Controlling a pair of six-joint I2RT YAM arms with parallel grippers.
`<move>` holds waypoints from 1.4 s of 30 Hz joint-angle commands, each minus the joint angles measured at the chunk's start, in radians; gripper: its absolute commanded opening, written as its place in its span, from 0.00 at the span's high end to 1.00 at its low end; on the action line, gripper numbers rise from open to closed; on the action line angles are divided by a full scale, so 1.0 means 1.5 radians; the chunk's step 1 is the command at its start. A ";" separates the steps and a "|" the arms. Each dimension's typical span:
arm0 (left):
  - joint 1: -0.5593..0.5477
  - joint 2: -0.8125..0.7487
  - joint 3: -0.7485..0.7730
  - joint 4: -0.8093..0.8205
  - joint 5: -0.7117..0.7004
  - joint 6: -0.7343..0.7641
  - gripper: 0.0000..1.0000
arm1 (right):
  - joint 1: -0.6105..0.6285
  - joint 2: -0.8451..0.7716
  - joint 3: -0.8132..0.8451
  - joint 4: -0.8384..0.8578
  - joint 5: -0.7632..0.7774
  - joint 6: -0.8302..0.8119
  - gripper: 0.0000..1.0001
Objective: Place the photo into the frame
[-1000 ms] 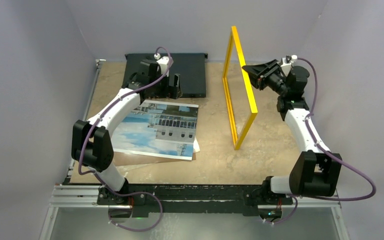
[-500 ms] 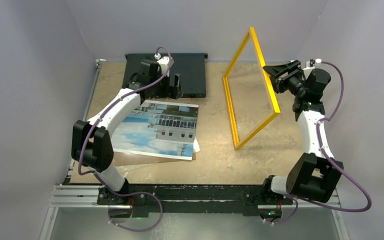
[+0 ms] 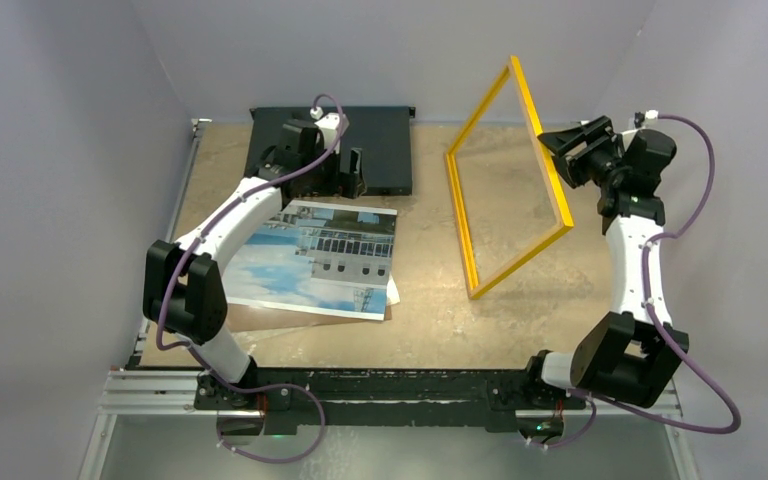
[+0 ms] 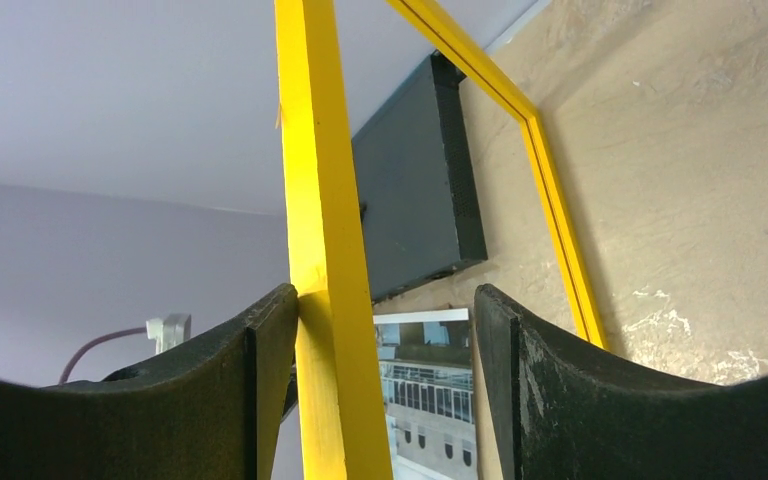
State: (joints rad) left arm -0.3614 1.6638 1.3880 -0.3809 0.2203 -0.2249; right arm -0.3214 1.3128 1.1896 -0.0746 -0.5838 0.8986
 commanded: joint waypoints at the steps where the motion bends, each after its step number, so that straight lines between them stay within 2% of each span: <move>1: -0.004 -0.029 -0.011 0.024 -0.005 0.007 0.01 | 0.002 -0.009 0.015 -0.066 -0.010 -0.041 0.33; 11: -0.006 -0.035 -0.019 0.024 -0.005 0.011 0.01 | -0.012 -0.030 0.018 -0.039 -0.040 0.000 0.28; 21: -0.011 -0.036 -0.018 0.017 -0.006 0.022 0.01 | -0.026 -0.030 -0.017 0.028 -0.094 0.053 0.30; 24: -0.012 -0.035 -0.013 0.014 -0.006 0.024 0.01 | -0.026 -0.022 0.004 0.000 -0.078 0.025 0.36; 28: -0.012 -0.029 -0.009 0.017 -0.007 0.026 0.01 | -0.026 -0.020 0.017 -0.079 0.006 -0.054 0.44; 34: -0.013 -0.007 -0.013 0.026 -0.019 0.044 0.01 | -0.026 -0.023 -0.033 -0.138 0.120 -0.181 0.64; 37: -0.013 0.002 -0.020 0.031 -0.020 0.054 0.01 | -0.026 -0.020 -0.053 -0.166 0.141 -0.229 0.66; 42: -0.022 0.020 -0.036 0.043 -0.009 0.062 0.01 | -0.026 -0.038 -0.120 -0.167 0.175 -0.238 0.64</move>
State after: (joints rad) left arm -0.3767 1.6707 1.3571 -0.3546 0.2020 -0.1616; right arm -0.3557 1.2942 1.0725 -0.2787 -0.4023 0.6037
